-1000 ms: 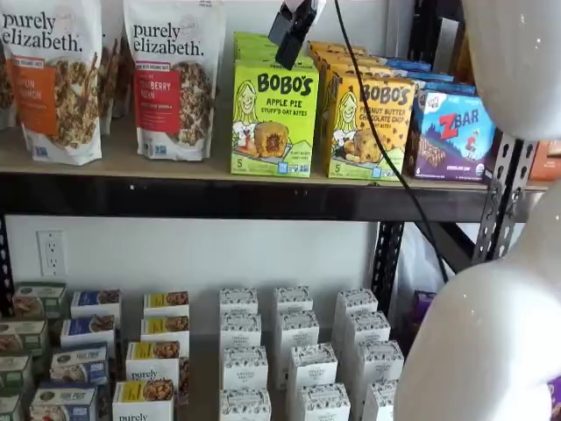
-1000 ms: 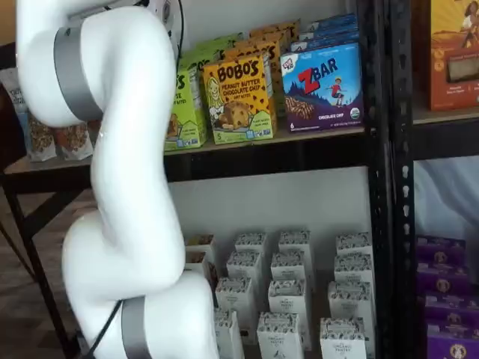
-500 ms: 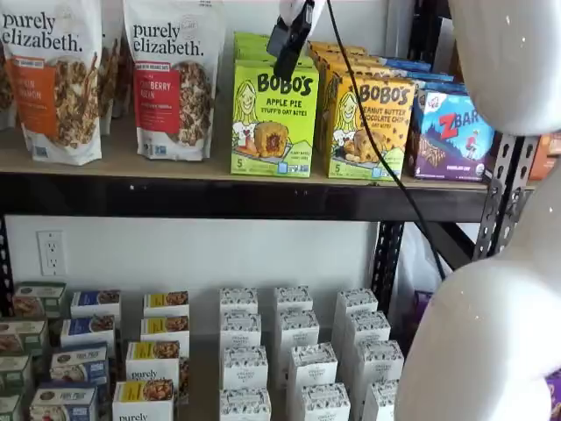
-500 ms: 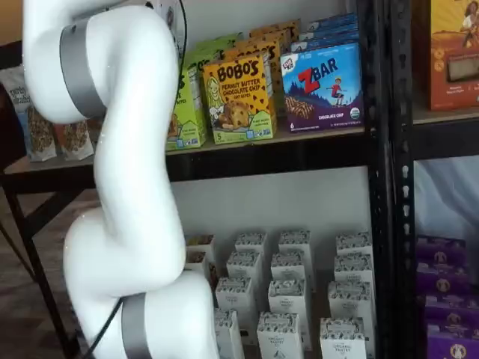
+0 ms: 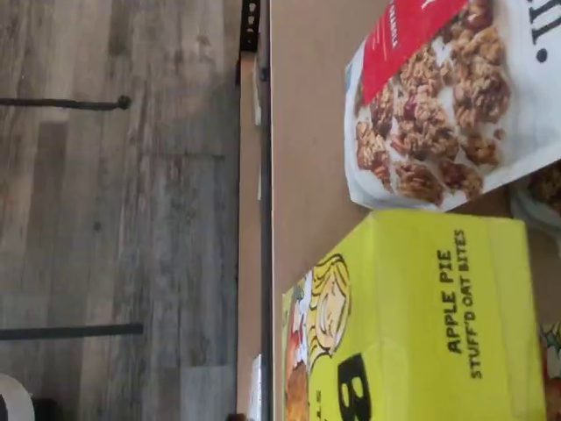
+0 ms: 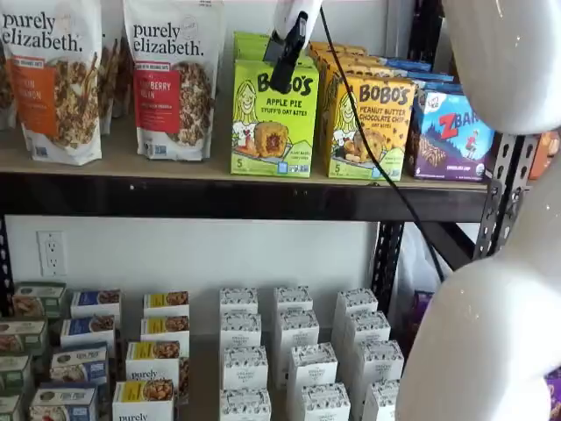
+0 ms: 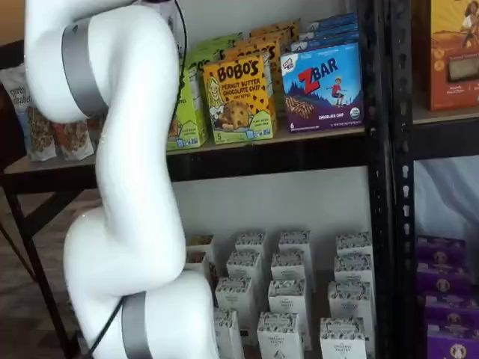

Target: Pick the green box on the top shelf, the fourth from the left

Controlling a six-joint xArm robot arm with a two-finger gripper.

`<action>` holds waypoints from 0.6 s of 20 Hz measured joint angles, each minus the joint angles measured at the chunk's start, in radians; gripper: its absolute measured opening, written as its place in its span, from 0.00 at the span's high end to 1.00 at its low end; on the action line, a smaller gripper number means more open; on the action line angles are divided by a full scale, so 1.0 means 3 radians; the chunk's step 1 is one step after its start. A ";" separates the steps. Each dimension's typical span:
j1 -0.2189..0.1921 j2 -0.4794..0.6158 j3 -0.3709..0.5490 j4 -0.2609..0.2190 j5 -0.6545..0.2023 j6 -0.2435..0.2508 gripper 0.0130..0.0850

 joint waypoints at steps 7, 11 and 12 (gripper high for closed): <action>0.0065 0.0012 0.0058 -0.0091 -0.0061 0.0040 0.00; 0.0093 0.0048 0.0031 -0.0158 -0.0009 0.0059 0.00; 0.0095 0.0056 0.0023 -0.0163 0.0007 0.0060 0.00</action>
